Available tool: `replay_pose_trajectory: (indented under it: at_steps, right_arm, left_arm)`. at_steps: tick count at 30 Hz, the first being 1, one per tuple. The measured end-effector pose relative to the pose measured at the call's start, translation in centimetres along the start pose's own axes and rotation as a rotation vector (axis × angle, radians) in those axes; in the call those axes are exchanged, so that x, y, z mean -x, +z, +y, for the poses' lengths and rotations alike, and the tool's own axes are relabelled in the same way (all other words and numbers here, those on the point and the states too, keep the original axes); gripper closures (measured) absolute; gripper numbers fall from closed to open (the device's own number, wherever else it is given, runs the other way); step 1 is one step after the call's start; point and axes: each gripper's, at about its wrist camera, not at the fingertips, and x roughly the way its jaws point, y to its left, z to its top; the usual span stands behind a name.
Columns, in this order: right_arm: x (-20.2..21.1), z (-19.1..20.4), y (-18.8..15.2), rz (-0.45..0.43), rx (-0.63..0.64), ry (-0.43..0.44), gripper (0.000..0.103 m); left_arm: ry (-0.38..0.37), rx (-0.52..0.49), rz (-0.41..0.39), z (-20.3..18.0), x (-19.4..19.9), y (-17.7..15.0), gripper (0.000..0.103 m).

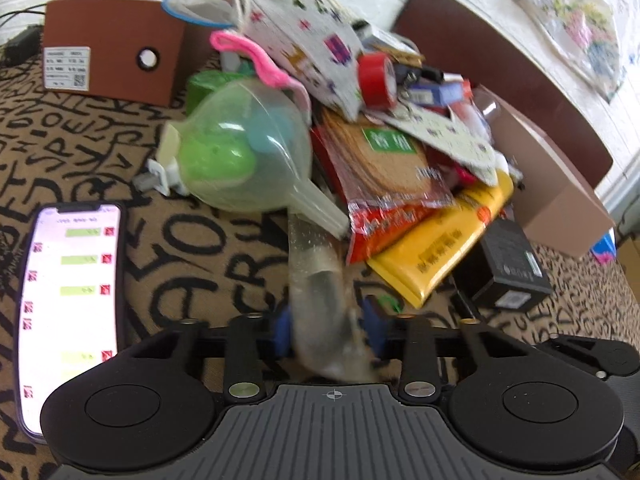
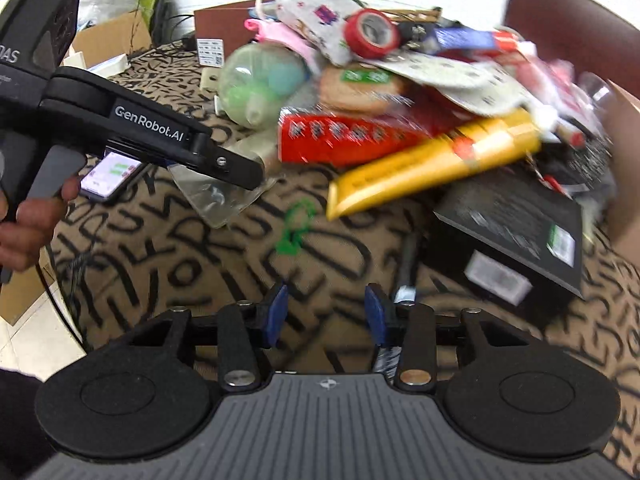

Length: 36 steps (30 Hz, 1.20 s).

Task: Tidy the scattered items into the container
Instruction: 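Grasp the clear plastic packet with the left gripper while the right gripper grasps the black marker, then lift the held packet and marker and carry them over the white box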

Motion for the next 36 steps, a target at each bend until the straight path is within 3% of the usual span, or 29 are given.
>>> replay_pose_trajectory:
  at_steps: [1, 3, 10, 12, 15, 23, 25, 28, 30, 33, 36]
  right_arm:
    - [0.3, -0.1, -0.4, 0.002, -0.006, -0.006, 0.056]
    - [0.9, -0.3, -1.0, 0.003, -0.016, -0.013, 0.056]
    - [2.1, -0.9, -1.5, -0.012, -0.03, -0.017, 0.056]
    - [2.5, -1.4, -1.4, -0.033, -0.054, -0.021, 0.056]
    - [2.9, -2.0, -0.8, -0.066, -0.083, -0.029, 0.056]
    - [1.5, -3.5, -0.4, -0.047, -0.12, -0.069, 0.056]
    - [0.9, -3.8, -0.5, -0.031, -0.128, -0.073, 0.058]
    - [0.3, -4.0, -0.6, -0.017, -0.131, -0.082, 0.066]
    - [0.3, -3.9, -0.7, -0.018, -0.129, -0.086, 0.07]
    - [0.4, -3.8, -0.9, -0.001, -0.112, -0.09, 0.083]
    - [1.0, -3.6, -1.0, 0.031, -0.084, -0.084, 0.085]
  left_arm:
    - [0.0, 0.002, 0.003, -0.1, -0.1, -0.2, 0.059]
    - [0.01, 0.0, 0.002, -0.3, -0.1, -0.6, 0.075]
    - [-0.033, -0.059, 0.07, -0.9, 1.2, -1.6, 0.078]
    - [-0.04, -0.025, 0.069, -0.7, 1.4, -1.5, 0.053]
    - [-0.013, 0.027, 0.005, -0.5, 1.3, -0.9, 0.031]
    - [0.008, -0.01, -0.005, -1.2, -0.8, 0.4, 0.031]
    - [0.006, -0.03, -0.003, -1.4, -0.8, 0.3, 0.035]
    - [-0.002, -0.056, 0.018, -1.8, -1.1, 0.2, 0.059]
    - [-0.015, -0.071, 0.035, -2.2, -1.2, 0.1, 0.069]
    - [-0.035, -0.133, 0.056, -3.2, -0.9, -0.3, 0.07]
    - [-0.067, -0.179, 0.087, -3.8, -0.4, -0.7, 0.07]
